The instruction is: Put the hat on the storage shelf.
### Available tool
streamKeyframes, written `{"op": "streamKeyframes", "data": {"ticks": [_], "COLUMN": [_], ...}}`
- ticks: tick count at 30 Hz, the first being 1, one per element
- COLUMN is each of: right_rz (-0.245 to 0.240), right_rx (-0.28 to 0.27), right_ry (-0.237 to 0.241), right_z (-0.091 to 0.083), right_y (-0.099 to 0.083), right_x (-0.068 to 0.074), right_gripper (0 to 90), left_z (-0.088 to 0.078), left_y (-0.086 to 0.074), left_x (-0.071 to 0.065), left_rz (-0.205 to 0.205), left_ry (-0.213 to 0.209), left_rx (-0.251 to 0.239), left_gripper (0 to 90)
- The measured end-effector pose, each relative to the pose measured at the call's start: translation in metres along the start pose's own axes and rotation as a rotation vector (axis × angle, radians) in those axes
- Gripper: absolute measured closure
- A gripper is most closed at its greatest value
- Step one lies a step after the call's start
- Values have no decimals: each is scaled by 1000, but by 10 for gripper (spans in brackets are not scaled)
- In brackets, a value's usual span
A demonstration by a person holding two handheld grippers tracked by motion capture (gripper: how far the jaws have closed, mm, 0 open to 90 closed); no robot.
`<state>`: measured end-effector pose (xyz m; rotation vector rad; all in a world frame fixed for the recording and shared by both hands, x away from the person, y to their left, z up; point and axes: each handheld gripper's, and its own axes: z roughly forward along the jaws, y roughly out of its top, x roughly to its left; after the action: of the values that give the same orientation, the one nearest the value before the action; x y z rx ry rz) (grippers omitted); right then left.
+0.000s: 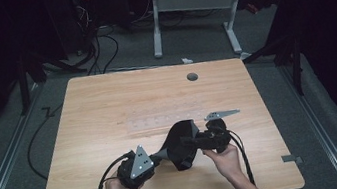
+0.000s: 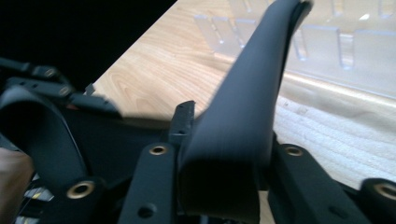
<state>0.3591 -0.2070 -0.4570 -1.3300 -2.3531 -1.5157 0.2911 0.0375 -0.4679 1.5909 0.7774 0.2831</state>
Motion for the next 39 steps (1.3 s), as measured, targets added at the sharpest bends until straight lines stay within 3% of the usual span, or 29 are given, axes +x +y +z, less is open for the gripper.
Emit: {"op": "streamKeyframes", "data": {"ticks": [1,4,7,12,14,16,17,19,23,29,30,31,36,39], "right_rz": [5,-3,-5,9,20,21,14,13,14,-25,-25,-32,-48,-41], "right_rx": [-9,-13,-16,-47,-98,-114,-120,-119,-62,-53,-53,-44,-19,-3], "right_ry": [3,21,25,47,81,86,59,34,-116,-341,-341,-400,-535,-576], "right_z": [-1,0,1,-7,-19,-22,-28,-31,-32,-35,-35,-34,-36,-40], "right_y": [-1,-2,-3,-4,-5,-6,-10,-17,-31,-53,-53,-58,-65,-68], "right_x": [0,0,-1,-3,-6,-8,-11,-17,-37,-55,-55,-61,-71,-76], "right_gripper": [671,608,533,461,426,423,422,421,414,399,399,389,374,370], "left_z": [-3,-3,-3,-8,-11,-13,-16,-16,-21,-24,-24,-25,-28,-30], "left_y": [2,2,3,6,8,8,9,10,18,24,24,24,24,25], "left_x": [-5,-9,-8,-8,-6,-3,0,2,13,17,17,18,26,32], "left_rz": [-1,17,-23,-49,-73,-90,-123,-133,-160,-185,-185,-189,-220,-247], "left_ry": [-28,-26,-43,-62,-65,-61,-62,-60,-49,-35,-35,-31,-13,0], "left_rx": [19,47,44,34,25,15,3,-1,-14,-52,-52,-55,-75,-94], "left_gripper": [856,867,868,869,869,869,869,869,869,869,869,869,868,869]}}
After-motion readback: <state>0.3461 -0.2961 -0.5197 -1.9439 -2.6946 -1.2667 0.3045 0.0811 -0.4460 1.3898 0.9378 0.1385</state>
